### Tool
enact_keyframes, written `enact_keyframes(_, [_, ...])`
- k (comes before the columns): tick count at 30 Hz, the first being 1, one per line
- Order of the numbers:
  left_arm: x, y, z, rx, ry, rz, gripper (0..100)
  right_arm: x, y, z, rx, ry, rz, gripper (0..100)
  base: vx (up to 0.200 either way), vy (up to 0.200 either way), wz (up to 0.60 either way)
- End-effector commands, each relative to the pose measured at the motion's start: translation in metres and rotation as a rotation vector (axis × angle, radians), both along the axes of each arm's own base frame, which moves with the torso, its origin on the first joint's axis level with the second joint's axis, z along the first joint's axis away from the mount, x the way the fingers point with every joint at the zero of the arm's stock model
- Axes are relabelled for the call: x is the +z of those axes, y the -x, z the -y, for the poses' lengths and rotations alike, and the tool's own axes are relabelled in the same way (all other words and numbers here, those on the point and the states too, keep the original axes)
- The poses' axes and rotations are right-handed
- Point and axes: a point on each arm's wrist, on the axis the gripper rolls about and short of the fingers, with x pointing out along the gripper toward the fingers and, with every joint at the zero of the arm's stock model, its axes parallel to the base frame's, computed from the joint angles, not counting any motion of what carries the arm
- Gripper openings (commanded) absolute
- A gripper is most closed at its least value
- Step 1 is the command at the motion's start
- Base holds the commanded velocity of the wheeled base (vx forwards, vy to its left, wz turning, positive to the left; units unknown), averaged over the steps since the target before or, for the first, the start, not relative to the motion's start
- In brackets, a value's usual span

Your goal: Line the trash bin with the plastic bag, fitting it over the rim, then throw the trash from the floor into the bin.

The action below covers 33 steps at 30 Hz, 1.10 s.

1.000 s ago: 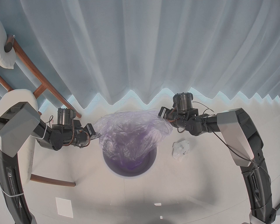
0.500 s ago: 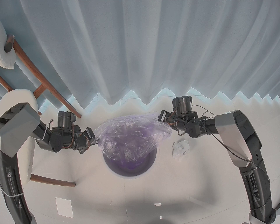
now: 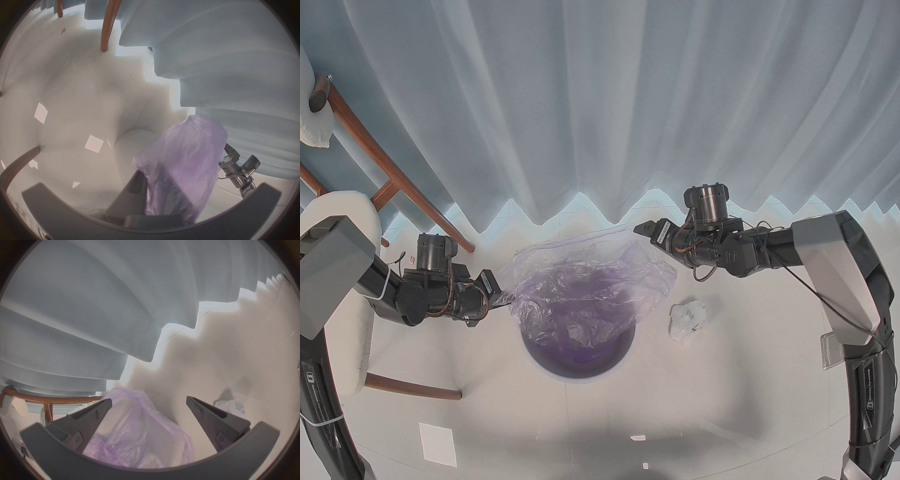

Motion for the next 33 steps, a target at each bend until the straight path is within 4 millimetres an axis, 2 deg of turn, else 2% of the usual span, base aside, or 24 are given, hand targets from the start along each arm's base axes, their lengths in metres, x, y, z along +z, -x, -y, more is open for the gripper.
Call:
enact_keyframes(1, [0.003, 0.005, -0.002, 0.004, -0.003, -0.001, 100, 0.035, 0.022, 0.015, -0.018, -0.015, 0.017, 100, 0.000, 0.000, 0.00])
enact_keyframes(3, [0.002, 0.006, -0.002, 0.003, -0.002, -0.003, 100, 0.035, 0.022, 0.016, -0.021, -0.015, 0.018, 100, 0.000, 0.000, 0.00])
enact_keyframes(4, [0.002, 0.005, 0.000, 0.003, -0.003, 0.004, 100, 0.039, 0.031, 0.019, -0.020, -0.010, 0.008, 100, 0.000, 0.000, 0.00])
enact_keyframes(7, [0.006, 0.006, 0.001, 0.014, -0.013, 0.039, 100, 0.048, 0.038, 0.022, -0.021, -0.015, 0.021, 100, 0.000, 0.000, 0.00])
enact_keyframes(11, [0.031, 0.016, -0.005, 0.020, 0.008, 0.153, 100, 0.057, 0.044, 0.022, 0.019, -0.038, 0.056, 100, 0.000, 0.000, 0.00])
enact_keyframes(13, [0.036, 0.018, -0.006, 0.021, 0.015, 0.174, 100, 0.055, 0.044, 0.022, 0.030, -0.039, 0.053, 100, 0.000, 0.000, 0.00])
enact_keyframes(22, [0.094, 0.043, -0.007, -0.034, 0.057, 0.337, 100, 0.025, 0.031, 0.019, 0.076, 0.011, 0.090, 100, 0.000, 0.000, 0.00])
enact_keyframes(24, [0.095, 0.043, -0.007, -0.036, 0.058, 0.340, 100, 0.025, 0.031, 0.018, 0.078, 0.011, 0.092, 100, 0.000, 0.000, 0.00])
enact_keyframes(25, [0.112, 0.054, -0.006, -0.102, 0.090, 0.387, 100, 0.024, 0.031, 0.018, 0.079, 0.010, 0.090, 100, 0.000, 0.000, 0.00])
enact_keyframes(26, [0.119, 0.057, -0.006, -0.135, 0.102, 0.407, 100, 0.023, 0.031, 0.018, 0.081, 0.010, 0.089, 100, 0.000, 0.000, 0.00])
enact_keyframes(33, [0.132, 0.044, 0.007, -0.290, 0.013, 0.576, 100, 0.018, 0.030, 0.014, 0.098, 0.030, 0.087, 100, 0.000, 0.000, 0.00])
